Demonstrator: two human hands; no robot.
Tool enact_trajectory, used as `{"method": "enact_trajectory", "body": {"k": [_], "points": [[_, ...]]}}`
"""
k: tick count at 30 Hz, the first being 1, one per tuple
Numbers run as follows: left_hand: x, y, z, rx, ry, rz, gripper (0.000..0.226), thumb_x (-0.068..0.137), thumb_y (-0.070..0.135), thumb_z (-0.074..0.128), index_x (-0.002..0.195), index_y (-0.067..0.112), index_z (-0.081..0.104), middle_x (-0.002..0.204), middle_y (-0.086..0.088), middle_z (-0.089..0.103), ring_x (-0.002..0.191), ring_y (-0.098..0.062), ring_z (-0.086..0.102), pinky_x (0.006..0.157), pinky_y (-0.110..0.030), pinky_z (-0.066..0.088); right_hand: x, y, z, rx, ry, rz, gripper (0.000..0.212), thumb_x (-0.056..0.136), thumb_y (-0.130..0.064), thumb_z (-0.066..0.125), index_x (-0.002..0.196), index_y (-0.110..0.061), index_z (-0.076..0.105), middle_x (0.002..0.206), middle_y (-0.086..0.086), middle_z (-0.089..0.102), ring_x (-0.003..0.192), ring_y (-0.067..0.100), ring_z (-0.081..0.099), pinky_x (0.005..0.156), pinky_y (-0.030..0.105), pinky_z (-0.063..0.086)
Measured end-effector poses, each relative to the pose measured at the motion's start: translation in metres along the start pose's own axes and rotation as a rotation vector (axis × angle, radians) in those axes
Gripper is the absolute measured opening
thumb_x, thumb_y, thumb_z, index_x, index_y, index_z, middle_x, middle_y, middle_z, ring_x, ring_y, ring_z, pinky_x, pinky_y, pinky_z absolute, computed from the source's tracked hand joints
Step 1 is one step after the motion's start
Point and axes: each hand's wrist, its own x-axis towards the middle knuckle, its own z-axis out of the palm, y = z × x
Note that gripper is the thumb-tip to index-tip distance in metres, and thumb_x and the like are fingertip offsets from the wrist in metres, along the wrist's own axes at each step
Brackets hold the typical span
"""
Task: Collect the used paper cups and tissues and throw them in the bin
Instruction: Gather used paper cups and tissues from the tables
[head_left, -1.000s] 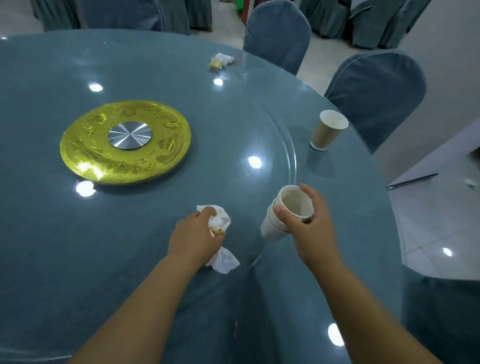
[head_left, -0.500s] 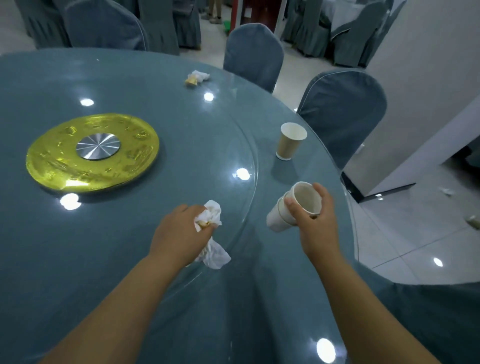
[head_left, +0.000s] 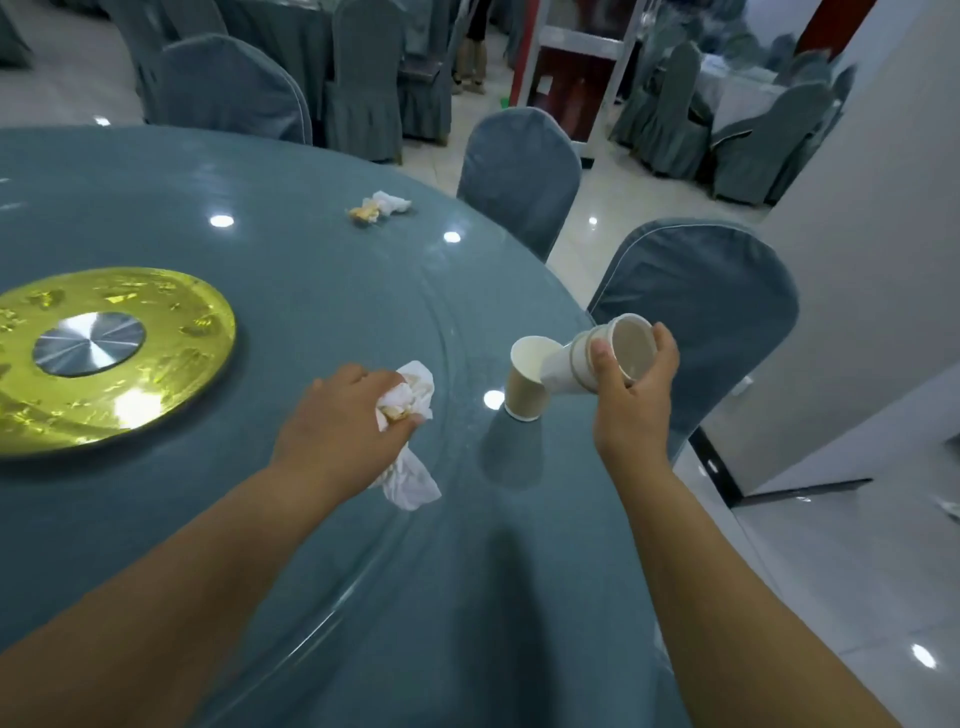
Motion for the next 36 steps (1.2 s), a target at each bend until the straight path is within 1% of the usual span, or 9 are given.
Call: {"method": "enact_trajectory", "body": {"k": [7,11,15,20,24,28,31,33,36], "points": [[0.046,0.004,0.021,0.048,0.036,0.001,0.042,0.08,0.044,0.069,0.116,0.023,0.063,0.106,-0.003,0.058,0.099,-0.031,0.055,0.085,-0.037,0.043,0.074,0.038,0.036,-0.142,-0.132,-0.024,0.076,0.084,-0.051,0.062,0.147,-0.031,0.024,0.146,-0.001,0.039,0.13,0.019,0.044,0.11,0.043,0.036],[0.054,-0.007,0.033,0.048,0.009,-0.013,0.042,0.079,0.045,0.069,0.115,0.024,0.063,0.101,-0.001,0.056,0.096,-0.03,0.055,0.081,-0.036,0.043,0.093,0.066,0.055,-0.442,-0.28,0.1,0.067,0.079,-0.053,0.066,0.137,-0.028,0.043,0.137,0.004,0.046,0.122,0.027,0.049,0.101,0.042,0.042],[0.049,-0.015,0.04,0.03,-0.004,-0.044,0.041,0.08,0.04,0.071,0.116,0.022,0.064,0.104,-0.002,0.056,0.097,-0.031,0.055,0.079,-0.033,0.039,0.084,0.085,0.063,-0.392,-0.354,0.209,0.049,0.086,-0.035,0.066,0.131,-0.027,0.049,0.139,0.006,0.029,0.105,0.023,0.047,0.085,0.033,0.043],[0.039,-0.024,0.039,0.016,-0.012,-0.065,0.039,0.08,0.04,0.07,0.114,0.022,0.064,0.1,-0.002,0.056,0.095,-0.029,0.056,0.074,-0.029,0.036,0.073,0.093,0.062,-0.479,-0.349,0.128,0.057,0.075,-0.036,0.079,0.123,-0.019,0.052,0.124,0.006,0.044,0.1,0.021,0.051,0.077,0.026,0.04],[0.021,-0.034,0.026,-0.008,-0.009,-0.086,0.037,0.081,0.04,0.068,0.113,0.024,0.063,0.103,0.0,0.057,0.097,-0.026,0.055,0.075,-0.03,0.038,0.059,0.087,0.057,-0.612,-0.341,0.121,0.048,0.081,-0.033,0.074,0.12,-0.012,0.055,0.119,0.011,0.049,0.086,0.023,0.051,0.067,0.028,0.039],[-0.002,-0.046,0.002,-0.023,0.023,-0.103,0.034,0.081,0.043,0.067,0.111,0.027,0.062,0.105,0.003,0.057,0.098,-0.024,0.055,0.076,-0.029,0.038,0.028,0.074,0.054,-0.554,-0.288,0.116,0.046,0.081,-0.038,0.071,0.116,-0.014,0.054,0.113,0.012,0.055,0.088,0.026,0.057,0.066,0.029,0.042],[-0.023,-0.058,-0.022,-0.033,0.062,-0.123,0.033,0.081,0.045,0.066,0.11,0.028,0.062,0.106,0.004,0.057,0.099,-0.023,0.056,0.078,-0.031,0.04,-0.008,0.049,0.053,-0.524,-0.292,0.039,0.042,0.079,-0.04,0.072,0.11,-0.017,0.055,0.108,0.009,0.055,0.081,0.018,0.057,0.059,0.026,0.039],[-0.043,-0.067,-0.04,-0.048,0.097,-0.137,0.035,0.081,0.046,0.065,0.11,0.028,0.062,0.103,0.005,0.056,0.099,-0.021,0.055,0.077,-0.03,0.038,-0.039,0.025,0.055,-0.522,-0.307,-0.033,0.038,0.08,-0.039,0.072,0.106,-0.017,0.054,0.106,0.005,0.051,0.077,0.01,0.054,0.064,0.027,0.039],[-0.08,-0.083,-0.069,-0.101,0.121,-0.164,0.031,0.08,0.048,0.064,0.105,0.03,0.062,0.099,0.007,0.056,0.095,-0.019,0.057,0.074,-0.03,0.039,-0.092,-0.01,0.062,-0.507,-0.339,-0.136,0.042,0.08,-0.04,0.072,0.111,-0.02,0.052,0.105,0.0,0.047,0.087,0.018,0.054,0.076,0.031,0.043]]}}
